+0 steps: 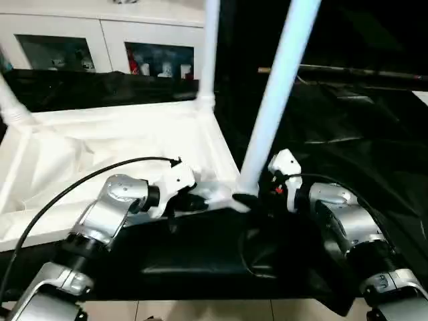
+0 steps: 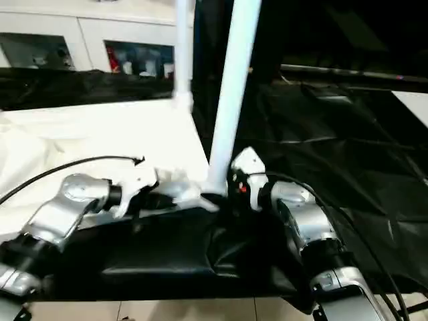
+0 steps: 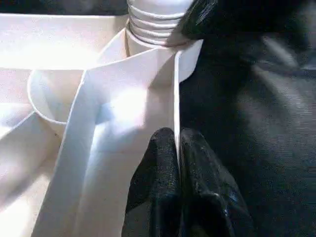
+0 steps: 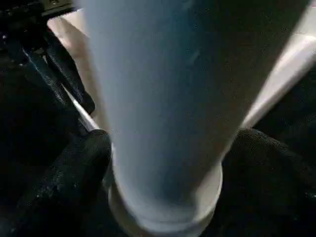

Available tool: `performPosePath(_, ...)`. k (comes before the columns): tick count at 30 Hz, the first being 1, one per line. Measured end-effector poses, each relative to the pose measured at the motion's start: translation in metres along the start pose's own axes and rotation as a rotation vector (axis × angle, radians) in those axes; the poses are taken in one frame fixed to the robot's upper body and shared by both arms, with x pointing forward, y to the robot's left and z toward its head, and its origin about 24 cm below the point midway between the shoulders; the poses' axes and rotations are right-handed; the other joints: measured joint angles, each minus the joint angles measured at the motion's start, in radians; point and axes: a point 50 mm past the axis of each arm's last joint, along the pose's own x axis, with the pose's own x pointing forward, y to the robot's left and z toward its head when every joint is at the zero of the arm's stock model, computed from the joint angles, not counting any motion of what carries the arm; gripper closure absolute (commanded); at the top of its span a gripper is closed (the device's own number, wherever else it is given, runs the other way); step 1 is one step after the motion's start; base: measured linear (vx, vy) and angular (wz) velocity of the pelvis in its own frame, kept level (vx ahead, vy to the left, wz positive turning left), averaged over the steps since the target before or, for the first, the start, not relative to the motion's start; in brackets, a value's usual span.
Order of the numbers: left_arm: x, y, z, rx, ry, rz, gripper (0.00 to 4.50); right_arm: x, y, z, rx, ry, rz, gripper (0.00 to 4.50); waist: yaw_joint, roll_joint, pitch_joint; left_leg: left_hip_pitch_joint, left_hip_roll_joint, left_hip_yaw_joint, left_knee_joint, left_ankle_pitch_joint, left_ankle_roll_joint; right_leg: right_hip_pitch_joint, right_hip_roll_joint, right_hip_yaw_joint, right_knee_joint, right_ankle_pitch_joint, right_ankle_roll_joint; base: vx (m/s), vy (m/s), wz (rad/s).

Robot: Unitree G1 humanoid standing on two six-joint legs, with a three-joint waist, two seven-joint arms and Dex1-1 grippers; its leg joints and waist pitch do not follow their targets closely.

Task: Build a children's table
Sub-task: Rotate leg to tighten

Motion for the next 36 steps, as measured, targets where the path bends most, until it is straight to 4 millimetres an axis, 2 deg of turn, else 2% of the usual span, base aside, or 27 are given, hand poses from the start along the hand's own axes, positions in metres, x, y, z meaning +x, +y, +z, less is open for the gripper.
performPosePath(5, -0.002, -0.002, -0.001, 0.003, 0.001, -0.006, 4.5, 0.001, 0.001, 0.002, -0.011, 0.0, 0.009, 0.26, -0.002, 0.0, 0.0, 0.0, 0.0, 0.0, 0.0, 0.0, 0.0, 0.0, 0.0, 0.0, 0.0, 0.0, 0.0, 0.0, 0.0, 0.0)
performPosePath(6, -0.003, -0.002, -0.002, 0.003, 0.001, -0.005, 4.5, 0.001, 0.002, 0.002, -0.011, -0.001, 0.01, 0.51, -0.003, 0.0, 0.0, 0.0, 0.0, 0.0, 0.0, 0.0, 0.0, 0.0, 0.0, 0.0, 0.0, 0.0, 0.0, 0.0, 0.0, 0.0)
performPosePath(8, -0.003, -0.002, -0.002, 0.002, 0.001, -0.003, 4.5, 0.002, 0.002, 0.002, -0.009, -0.003, 0.015, 0.51, -0.004, 0.0, 0.0, 0.0, 0.0, 0.0, 0.0, 0.0, 0.0, 0.0, 0.0, 0.0, 0.0, 0.0, 0.0, 0.0, 0.0, 0.0)
performPosePath(10, -0.004, -0.002, -0.002, -0.001, 0.001, -0.001, 4.5, 0.003, 0.003, 0.002, -0.01, -0.002, 0.021, 0.86, -0.005, 0.0, 0.0, 0.0, 0.0, 0.0, 0.0, 0.0, 0.0, 0.0, 0.0, 0.0, 0.0, 0.0, 0.0, 0.0, 0.0, 0.0)
performPosePath(13, -0.004, -0.002, -0.003, -0.002, 0.002, 0.001, 4.5, 0.004, 0.004, 0.001, -0.009, -0.001, 0.027, 0.98, -0.005, 0.0, 0.0, 0.0, 0.0, 0.0, 0.001, 0.0, 0.0, 0.0, 0.0, 0.0, 0.001, 0.0, 0.0, 0.0, 0.0, 0.0)
performPosePath(16, -0.004, -0.002, -0.003, -0.003, 0.002, 0.002, 4.5, 0.004, 0.006, 0.001, -0.009, -0.003, 0.031, 1.36, -0.005, 0.0, 0.0, 0.0, 0.0, 0.0, 0.001, 0.0, 0.0, 0.0, 0.0, 0.0, 0.001, 0.0, 0.0, 0.0, 0.0, 0.0)
performPosePath(19, -0.004, -0.002, -0.003, -0.008, 0.002, 0.012, 4.5, 0.005, 0.006, 0.0, -0.003, -0.006, 0.023, 1.46, -0.005, 0.0, 0.0, 0.0, 0.0, 0.0, 0.001, 0.0, 0.0, 0.0, 0.0, 0.0, 0.001, 0.0, 0.0, 0.0, 0.0, 0.0)
performPosePath(21, -0.002, 0.0, -0.002, -0.013, 0.002, 0.04, 4.5, 0.008, 0.005, -0.001, 0.016, -0.015, -0.024, 1.7, -0.006, -0.001, 0.0, 0.001, 0.0, 0.0, 0.003, 0.0, 0.0, 0.001, 0.0, 0.0, 0.001, 0.001, -0.001, 0.0, 0.0, 0.0)
performPosePath(24, 0.002, 0.004, 0.0, -0.023, 0.003, 0.082, 4.5, 0.013, 0.002, -0.002, 0.051, -0.028, -0.104, 1.78, -0.009, -0.001, 0.0, 0.001, 0.0, 0.0, 0.005, 0.0, 0.0, 0.002, 0.0, 0.001, 0.001, 0.001, 0.0, 0.0, 0.0, 0.0)
performPosePath(27, 0.015, 0.015, 0.006, -0.058, 0.009, 0.186, 4.5, 0.027, -0.008, 0.0, 0.145, -0.062, -0.324, 1.81, -0.014, -0.001, 0.0, 0.001, 0.0, 0.0, 0.008, 0.001, -0.002, 0.001, 0.0, 0.001, 0.001, 0.003, 0.003, 0.0, 0.0, 0.0)
performPosePath(33, 0.031, 0.023, 0.015, -0.09, 0.007, 0.274, 4.5, 0.04, -0.015, 0.002, 0.256, -0.09, -0.533, 1.82, -0.009, 0.0, -0.001, 0.001, 0.0, 0.0, 0.007, 0.002, -0.002, 0.001, 0.0, 0.001, 0.001, 0.003, 0.003, 0.0, 0.0, 0.0)
performPosePath(36, 0.051, 0.027, 0.026, -0.123, 0.005, 0.344, 4.5, 0.057, -0.02, 0.007, 0.348, -0.102, -0.735, 1.82, -0.009, 0.0, -0.001, 0.001, -0.001, 0.0, 0.007, 0.002, -0.002, 0.001, -0.001, 0.001, 0.0, 0.003, 0.003, 0.0, 0.0, 0.0)
